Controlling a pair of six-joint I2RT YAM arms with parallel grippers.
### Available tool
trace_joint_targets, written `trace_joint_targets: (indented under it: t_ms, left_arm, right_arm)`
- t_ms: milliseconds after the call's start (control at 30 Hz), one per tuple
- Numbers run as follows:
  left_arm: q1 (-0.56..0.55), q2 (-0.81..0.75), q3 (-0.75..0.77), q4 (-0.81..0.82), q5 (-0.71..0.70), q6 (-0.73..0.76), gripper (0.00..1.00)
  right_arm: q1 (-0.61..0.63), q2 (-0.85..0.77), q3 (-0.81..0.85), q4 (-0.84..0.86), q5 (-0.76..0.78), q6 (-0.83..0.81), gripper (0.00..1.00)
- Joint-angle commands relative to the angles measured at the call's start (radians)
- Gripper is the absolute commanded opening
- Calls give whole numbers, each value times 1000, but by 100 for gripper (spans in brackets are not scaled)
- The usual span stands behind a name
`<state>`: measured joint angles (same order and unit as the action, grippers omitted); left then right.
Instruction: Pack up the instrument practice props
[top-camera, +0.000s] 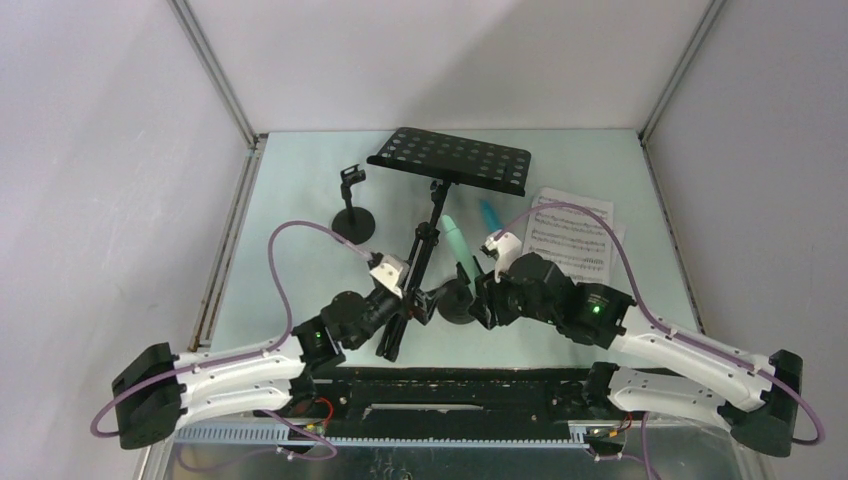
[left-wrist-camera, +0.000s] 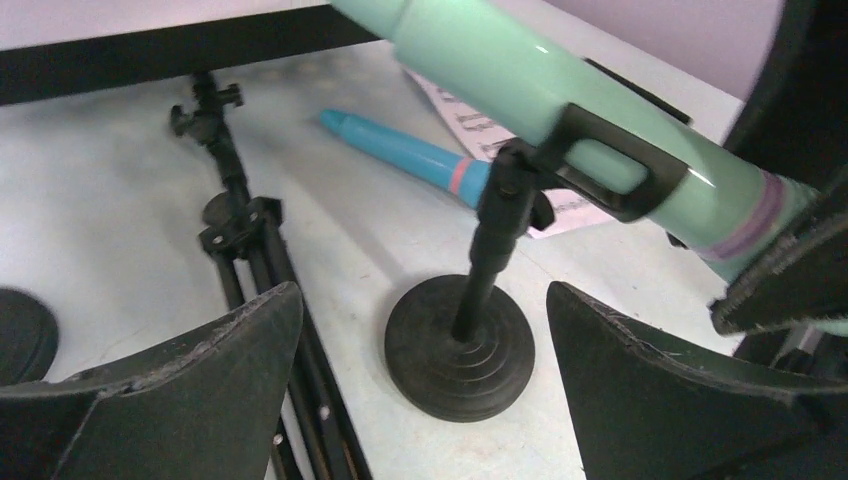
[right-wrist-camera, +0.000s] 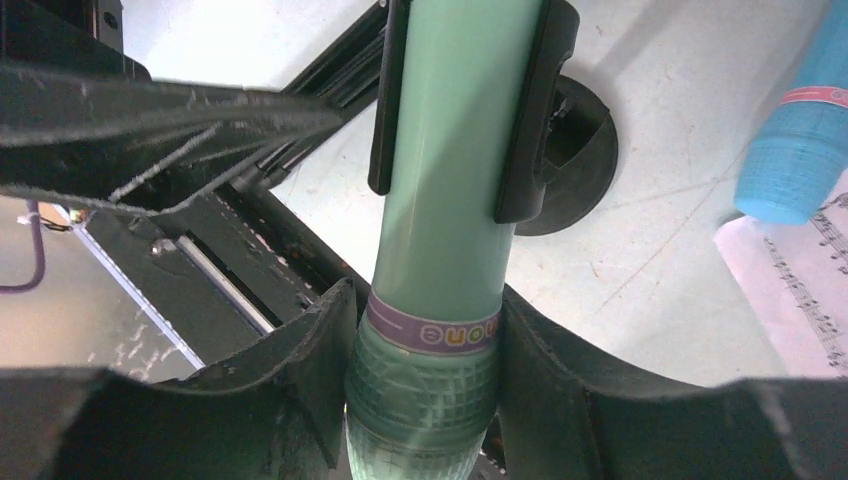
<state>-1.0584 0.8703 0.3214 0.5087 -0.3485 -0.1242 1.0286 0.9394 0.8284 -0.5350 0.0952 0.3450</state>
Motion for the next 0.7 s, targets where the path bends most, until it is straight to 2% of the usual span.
trace_joint_targets:
  t_ms: [0, 133, 267, 400, 533, 667]
  left_arm:
    - [-38, 59, -37, 223, 105, 155, 100]
    - [-60, 130, -50, 328, 145, 183, 100]
    - [-85, 215, -59, 450, 175, 214, 100]
    - [-103, 332, -39, 547, 174, 260, 100]
    - [-103, 437, -8, 638, 115, 266, 100]
    - [-104, 528, 18, 750, 68, 259, 91]
  right_arm:
    - [7, -38, 59, -40, 24, 33, 44]
    - [-6, -18, 101, -80, -25, 26, 21]
    - [-22, 0, 127, -99, -54, 30, 5]
    - [-39, 2, 139, -111, -84, 38, 2]
    - [-46, -2, 141, -124, -115, 43, 0]
    - [-49, -7, 141, -139, -122, 45, 0]
